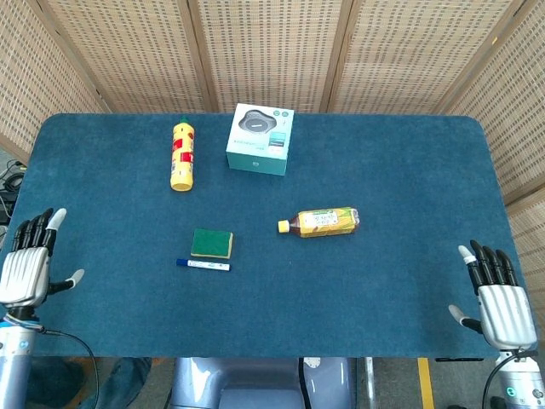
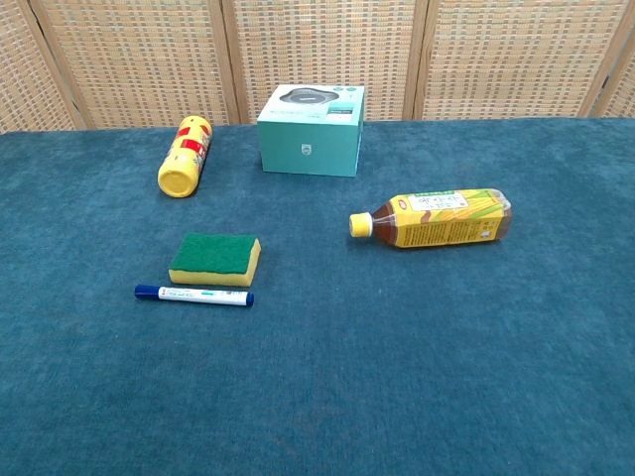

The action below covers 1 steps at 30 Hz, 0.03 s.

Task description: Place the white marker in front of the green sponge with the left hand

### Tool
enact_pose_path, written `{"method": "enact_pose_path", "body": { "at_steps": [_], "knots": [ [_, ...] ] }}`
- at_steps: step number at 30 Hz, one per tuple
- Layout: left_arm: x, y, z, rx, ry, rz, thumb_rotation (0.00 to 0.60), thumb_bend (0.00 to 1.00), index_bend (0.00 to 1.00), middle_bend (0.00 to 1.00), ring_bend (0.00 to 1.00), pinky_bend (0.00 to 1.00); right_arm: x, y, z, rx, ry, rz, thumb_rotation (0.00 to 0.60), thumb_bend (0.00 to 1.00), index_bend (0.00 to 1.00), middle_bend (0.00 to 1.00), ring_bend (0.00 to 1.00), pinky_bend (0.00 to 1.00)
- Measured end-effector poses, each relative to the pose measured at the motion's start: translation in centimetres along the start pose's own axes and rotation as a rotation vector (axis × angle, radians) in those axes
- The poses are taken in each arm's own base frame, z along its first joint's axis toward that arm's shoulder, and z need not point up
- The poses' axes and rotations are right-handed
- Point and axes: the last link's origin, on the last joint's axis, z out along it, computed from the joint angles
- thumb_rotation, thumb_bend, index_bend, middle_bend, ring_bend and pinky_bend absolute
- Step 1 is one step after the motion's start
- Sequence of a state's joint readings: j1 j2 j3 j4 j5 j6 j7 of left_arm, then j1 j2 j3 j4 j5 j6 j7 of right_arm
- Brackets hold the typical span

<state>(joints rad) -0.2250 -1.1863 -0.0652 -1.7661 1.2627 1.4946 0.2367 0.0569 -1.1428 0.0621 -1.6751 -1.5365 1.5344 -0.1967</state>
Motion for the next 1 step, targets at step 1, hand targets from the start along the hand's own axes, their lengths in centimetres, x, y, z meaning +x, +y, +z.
{"method": "enact_pose_path", "body": {
  "at_steps": [1],
  "knots": [
    [0.07, -0.22, -0.44, -0.005, 0.003, 0.004, 0.6, 0.19, 0.0, 0.0, 0.0, 0.0, 0.01, 0.0, 0.0, -0.001, 0.002, -0.002, 0.6, 0.0, 0.01, 0.0, 0.0, 0.0]
  ]
}}
